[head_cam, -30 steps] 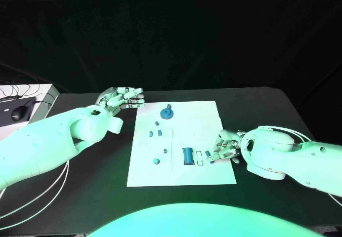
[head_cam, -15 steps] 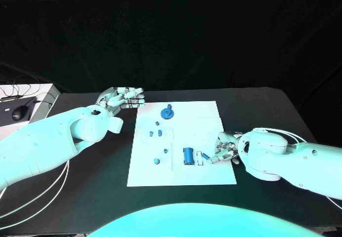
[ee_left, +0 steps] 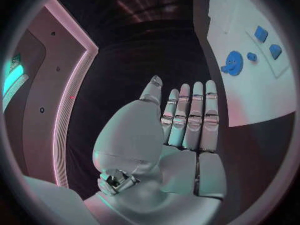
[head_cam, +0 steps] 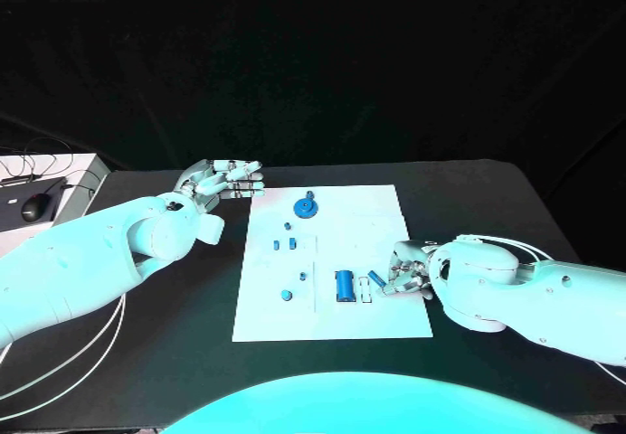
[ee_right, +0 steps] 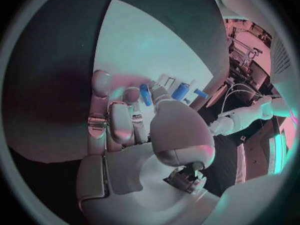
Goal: Assemble the parts on the task board
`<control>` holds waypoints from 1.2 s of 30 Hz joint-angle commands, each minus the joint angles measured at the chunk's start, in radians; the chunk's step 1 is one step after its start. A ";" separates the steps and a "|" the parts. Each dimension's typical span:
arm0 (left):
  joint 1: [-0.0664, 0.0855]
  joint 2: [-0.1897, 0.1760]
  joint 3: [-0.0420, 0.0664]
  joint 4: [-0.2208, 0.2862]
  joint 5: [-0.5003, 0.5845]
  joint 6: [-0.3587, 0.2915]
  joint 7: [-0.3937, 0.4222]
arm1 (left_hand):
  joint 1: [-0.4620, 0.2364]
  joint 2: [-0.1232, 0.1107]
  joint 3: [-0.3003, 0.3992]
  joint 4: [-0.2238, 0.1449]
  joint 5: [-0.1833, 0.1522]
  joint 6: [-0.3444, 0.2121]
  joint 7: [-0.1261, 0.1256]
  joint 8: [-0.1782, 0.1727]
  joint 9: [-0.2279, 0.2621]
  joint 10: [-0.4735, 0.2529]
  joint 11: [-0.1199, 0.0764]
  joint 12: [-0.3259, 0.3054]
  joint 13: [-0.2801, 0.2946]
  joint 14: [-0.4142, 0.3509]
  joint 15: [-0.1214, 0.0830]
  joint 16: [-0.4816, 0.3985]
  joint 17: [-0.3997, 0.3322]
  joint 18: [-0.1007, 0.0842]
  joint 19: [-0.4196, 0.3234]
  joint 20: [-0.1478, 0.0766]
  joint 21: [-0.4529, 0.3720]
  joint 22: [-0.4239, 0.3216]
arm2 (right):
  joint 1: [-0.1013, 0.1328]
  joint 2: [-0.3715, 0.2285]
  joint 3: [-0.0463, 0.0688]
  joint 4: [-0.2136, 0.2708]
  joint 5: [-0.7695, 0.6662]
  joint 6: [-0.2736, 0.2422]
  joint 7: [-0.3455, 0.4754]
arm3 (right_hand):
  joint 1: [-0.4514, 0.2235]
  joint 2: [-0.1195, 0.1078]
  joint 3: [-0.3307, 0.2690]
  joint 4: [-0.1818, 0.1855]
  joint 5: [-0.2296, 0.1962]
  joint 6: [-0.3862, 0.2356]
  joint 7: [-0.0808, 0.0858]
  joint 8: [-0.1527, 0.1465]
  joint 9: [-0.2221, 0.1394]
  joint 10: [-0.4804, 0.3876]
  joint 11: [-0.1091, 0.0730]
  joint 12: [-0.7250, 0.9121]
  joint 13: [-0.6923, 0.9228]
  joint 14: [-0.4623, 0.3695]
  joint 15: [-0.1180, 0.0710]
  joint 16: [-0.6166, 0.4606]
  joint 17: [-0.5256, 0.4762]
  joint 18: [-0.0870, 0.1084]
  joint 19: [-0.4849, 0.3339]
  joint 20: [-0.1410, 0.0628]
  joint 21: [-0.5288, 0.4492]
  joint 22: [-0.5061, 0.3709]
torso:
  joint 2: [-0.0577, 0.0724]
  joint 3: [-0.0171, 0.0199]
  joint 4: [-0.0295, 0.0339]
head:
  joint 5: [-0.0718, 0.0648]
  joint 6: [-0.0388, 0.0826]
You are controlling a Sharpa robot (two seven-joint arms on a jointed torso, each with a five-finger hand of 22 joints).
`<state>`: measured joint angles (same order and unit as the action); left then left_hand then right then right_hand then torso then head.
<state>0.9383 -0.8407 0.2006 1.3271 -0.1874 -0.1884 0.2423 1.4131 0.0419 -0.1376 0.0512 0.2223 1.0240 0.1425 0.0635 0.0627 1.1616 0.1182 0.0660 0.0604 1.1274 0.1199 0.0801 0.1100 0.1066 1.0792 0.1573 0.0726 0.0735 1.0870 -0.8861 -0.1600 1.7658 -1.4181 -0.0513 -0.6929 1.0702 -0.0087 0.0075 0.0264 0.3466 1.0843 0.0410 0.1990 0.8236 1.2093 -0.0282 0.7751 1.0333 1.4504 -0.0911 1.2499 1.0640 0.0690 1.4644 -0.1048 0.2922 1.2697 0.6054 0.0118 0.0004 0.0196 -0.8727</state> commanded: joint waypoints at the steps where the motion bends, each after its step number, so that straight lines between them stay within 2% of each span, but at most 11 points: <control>1: -0.001 0.000 0.000 0.002 0.005 0.014 0.004 | 0.002 0.004 0.004 0.003 0.002 0.000 0.004 -0.001 -0.001 -0.003 0.005 -0.004 0.000 -0.003 -0.002 0.004 0.000 -0.006 -0.004 -0.003 0.000 0.000 | -0.007 0.007 -0.004 0.002 -0.050 0.000 0.017 | 0.013 0.002 0.000 -0.020 0.004 -0.004 0.001 -0.008 -0.028 -0.003 -0.003 0.005 0.000 0.001 0.000 -0.002 0.001 0.010 0.039 0.003 -0.007 -0.001 | 0.000 0.0003 0.0001 | 0.001 0.000; 7: -0.001 -0.001 0.000 0.003 0.006 0.015 0.001 | 0.000 0.004 0.003 0.005 0.002 -0.003 0.007 -0.001 -0.001 -0.005 0.006 -0.004 0.000 -0.003 -0.002 0.004 0.000 -0.005 -0.004 -0.003 0.000 0.000 | -0.007 0.015 -0.004 0.004 -0.129 -0.004 0.028 | 0.008 -0.021 -0.001 -0.023 0.001 -0.009 0.006 -0.015 -0.038 -0.016 0.000 -0.003 -0.006 0.000 0.003 -0.007 -0.004 0.012 0.038 0.005 -0.022 -0.006 | 0.000 -0.0003 -0.0005 | 0.001 0.000; 15: -0.001 -0.002 0.000 0.004 0.006 0.017 -0.001 | 0.000 0.004 0.003 0.005 0.002 -0.005 0.008 -0.001 -0.001 -0.007 0.007 -0.004 0.000 -0.003 -0.001 0.005 0.000 -0.005 -0.004 -0.003 0.000 0.000 | -0.007 0.026 -0.004 0.005 -0.197 -0.015 0.030 | 0.005 -0.069 0.034 0.031 0.006 -0.019 0.014 -0.020 -0.046 -0.032 0.006 -0.013 -0.023 -0.001 0.008 -0.013 -0.006 0.015 0.037 0.009 -0.041 -0.013 | 0.000 -0.0002 0.0012 | 0.002 0.000; 23: -0.001 -0.004 0.000 0.005 0.008 0.020 -0.003 | -0.001 0.004 0.003 0.006 0.002 -0.005 0.009 -0.001 -0.001 -0.007 0.007 -0.004 0.000 0.000 -0.002 0.006 0.000 -0.005 -0.003 -0.003 0.000 0.000 | -0.006 0.038 -0.004 0.000 -0.216 -0.026 0.035 | 0.013 -0.073 0.040 0.037 0.018 -0.027 0.020 -0.033 -0.058 -0.040 0.010 -0.013 -0.029 -0.001 0.011 -0.014 -0.005 0.017 0.037 0.012 -0.045 -0.014 | 0.000 -0.0005 0.0004 | 0.003 0.000; 25: -0.001 -0.004 0.000 0.006 0.008 0.021 -0.004 | -0.001 0.004 0.003 0.006 0.002 -0.005 0.009 -0.001 -0.001 -0.007 0.007 -0.004 0.000 0.000 -0.002 0.006 0.000 -0.005 -0.003 -0.003 0.000 0.000 | -0.006 0.041 -0.004 -0.001 -0.218 -0.028 0.037 | 0.017 -0.068 0.040 0.032 0.038 -0.029 0.023 -0.043 -0.068 -0.041 0.012 -0.012 -0.031 -0.001 0.012 -0.013 -0.004 0.018 0.038 0.013 -0.043 -0.013 | 0.000 -0.0002 0.0005 | 0.004 0.000; 28: -0.001 -0.005 0.000 0.006 0.008 0.022 -0.004 | -0.001 0.004 0.003 0.006 0.002 -0.005 0.009 -0.001 -0.001 -0.007 0.007 -0.004 0.000 0.000 -0.002 0.006 0.000 -0.005 -0.003 -0.003 0.000 0.000 | -0.006 0.045 -0.004 -0.007 -0.211 -0.025 0.044 | 0.034 -0.045 0.047 0.011 0.094 -0.031 0.031 -0.072 -0.102 -0.043 0.015 -0.012 -0.033 -0.001 0.013 -0.012 -0.002 0.020 0.037 0.015 -0.042 -0.013 | 0.000 -0.0001 0.0010 | 0.004 0.000; 29: -0.001 -0.005 0.000 0.006 0.008 0.022 -0.004 | -0.001 0.004 0.003 0.006 0.002 -0.005 0.009 -0.001 -0.001 -0.007 0.007 -0.004 0.000 0.000 -0.002 0.006 0.000 -0.005 -0.003 -0.003 0.000 0.000 | -0.006 0.046 -0.004 -0.009 -0.207 -0.022 0.046 | 0.041 -0.036 0.055 0.001 0.096 -0.028 0.033 -0.085 -0.123 -0.044 0.016 -0.011 -0.033 -0.001 0.014 -0.013 -0.003 0.021 0.037 0.015 -0.043 -0.013 | 0.000 -0.0002 0.0008 | 0.003 0.000; 31: -0.001 -0.005 0.000 0.006 0.008 0.022 -0.005 | -0.001 0.004 0.003 0.006 0.002 -0.005 0.009 -0.001 -0.001 -0.007 0.007 -0.004 0.000 0.000 -0.002 0.006 0.000 -0.005 -0.003 -0.003 0.000 0.000 | -0.006 0.047 -0.004 -0.014 -0.200 -0.016 0.050 | 0.059 -0.026 0.096 -0.013 0.046 -0.023 0.033 -0.101 -0.152 -0.047 0.015 -0.013 -0.035 -0.002 0.013 -0.013 -0.003 0.021 0.037 0.015 -0.042 -0.012 | -0.001 -0.0004 0.0008 | 0.003 0.000; 32: -0.001 -0.005 0.000 0.006 0.008 0.022 -0.005 | -0.001 0.004 0.003 0.006 0.002 -0.005 0.009 -0.001 -0.001 -0.007 0.007 -0.004 0.000 0.000 -0.002 0.006 0.000 -0.005 -0.003 -0.003 0.000 0.000 | -0.006 0.048 -0.004 -0.017 -0.195 -0.010 0.052 | 0.054 -0.037 0.142 -0.028 0.058 -0.009 0.031 -0.117 -0.189 -0.047 0.016 -0.012 -0.036 -0.002 0.014 -0.013 -0.003 0.021 0.037 0.015 -0.040 -0.011 | -0.001 -0.0006 0.0009 | 0.004 0.000; 34: -0.001 -0.005 0.000 0.006 0.009 0.022 -0.005 | 0.001 0.004 0.003 0.005 0.001 -0.006 0.010 -0.001 -0.001 -0.008 0.008 -0.004 0.000 0.000 -0.002 0.006 0.000 -0.005 -0.003 -0.003 0.000 0.000 | -0.006 0.050 -0.004 -0.023 -0.180 0.004 0.057 | 0.061 -0.024 0.207 -0.059 0.066 0.001 0.035 -0.126 -0.225 -0.049 0.012 -0.015 -0.039 -0.002 0.012 -0.013 -0.002 0.021 0.036 0.015 -0.039 -0.009 | -0.001 -0.0004 0.0001 | 0.004 0.000; 36: -0.001 -0.005 0.000 0.006 0.009 0.022 -0.006 | 0.001 0.004 0.003 0.005 0.001 -0.006 0.010 -0.001 -0.001 -0.008 0.008 -0.004 0.000 0.000 -0.002 0.006 0.000 -0.005 -0.003 -0.003 0.000 0.000 | -0.006 0.050 -0.004 -0.026 -0.170 0.014 0.060 | 0.069 -0.015 0.251 -0.089 0.069 0.004 0.036 -0.127 -0.244 -0.051 0.012 -0.016 -0.040 -0.002 0.012 -0.013 -0.002 0.021 0.036 0.014 -0.039 -0.008 | 0.000 -0.0003 -0.0001 | 0.005 0.000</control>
<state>0.9383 -0.8457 0.2006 1.3308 -0.1839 -0.1864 0.2330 1.4131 0.0419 -0.1348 0.0540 0.2223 1.0204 0.1461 0.0635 0.0627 1.1580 0.1218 0.0660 0.0603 1.1274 0.1199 0.0801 0.1100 0.1065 1.0792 0.1573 0.0726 0.0735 1.0841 -0.8357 -0.1605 1.7484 -1.6053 -0.0674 -0.6480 1.1203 -0.0354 0.2381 -0.0501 0.4067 1.0810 0.0767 0.0734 0.6673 1.1648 -0.0155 0.7649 0.9942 1.4503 -0.0839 1.2383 1.0615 0.0845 1.4644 -0.0977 0.2515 1.2611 0.6049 0.0113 0.0010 0.0235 -0.8727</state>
